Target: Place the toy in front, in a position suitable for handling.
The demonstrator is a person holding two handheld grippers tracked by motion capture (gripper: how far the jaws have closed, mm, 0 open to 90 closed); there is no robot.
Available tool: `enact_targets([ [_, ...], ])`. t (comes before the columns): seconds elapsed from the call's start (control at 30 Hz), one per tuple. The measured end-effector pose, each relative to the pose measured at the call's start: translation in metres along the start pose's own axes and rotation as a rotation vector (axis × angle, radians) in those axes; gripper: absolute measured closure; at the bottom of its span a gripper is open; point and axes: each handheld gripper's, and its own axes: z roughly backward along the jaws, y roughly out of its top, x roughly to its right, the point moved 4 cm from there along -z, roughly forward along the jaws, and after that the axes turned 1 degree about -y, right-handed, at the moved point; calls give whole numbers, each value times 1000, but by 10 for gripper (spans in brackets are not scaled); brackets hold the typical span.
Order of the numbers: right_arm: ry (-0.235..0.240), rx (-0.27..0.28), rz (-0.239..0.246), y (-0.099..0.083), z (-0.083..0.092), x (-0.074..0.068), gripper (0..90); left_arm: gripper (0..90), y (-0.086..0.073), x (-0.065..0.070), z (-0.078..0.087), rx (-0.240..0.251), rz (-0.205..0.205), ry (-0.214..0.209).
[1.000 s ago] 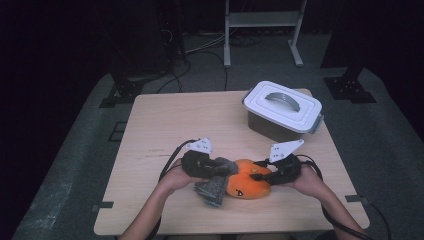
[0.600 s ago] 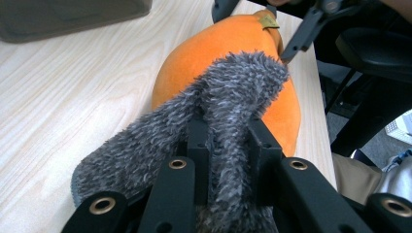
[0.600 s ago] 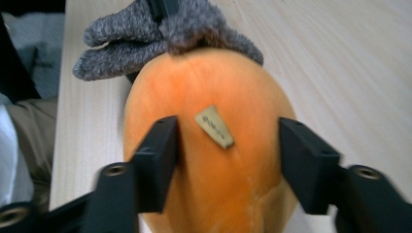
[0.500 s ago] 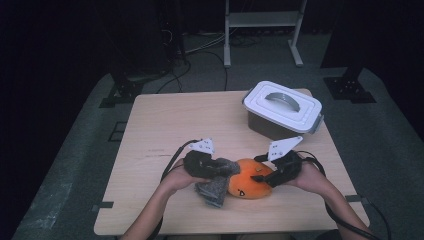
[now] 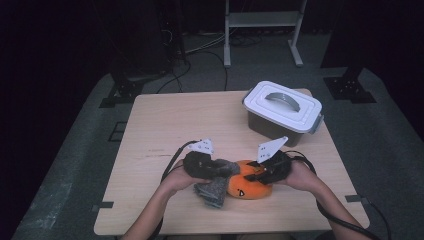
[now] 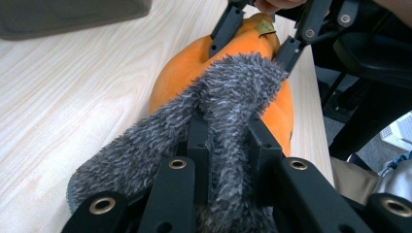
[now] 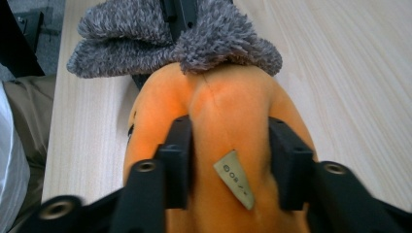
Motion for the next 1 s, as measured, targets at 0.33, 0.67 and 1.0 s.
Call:
enact_targets([
  [0.33,7,146,-74,17,-10,5,645,756,15,-2,30,75,-13,21],
  [0.67,1,170,-87,13,-17,1,633,755,5,-4,29,60,6,29],
  [1.0,-16,196,-128,-12,0,5,605,755,-1,-6,21,29,19,29],
])
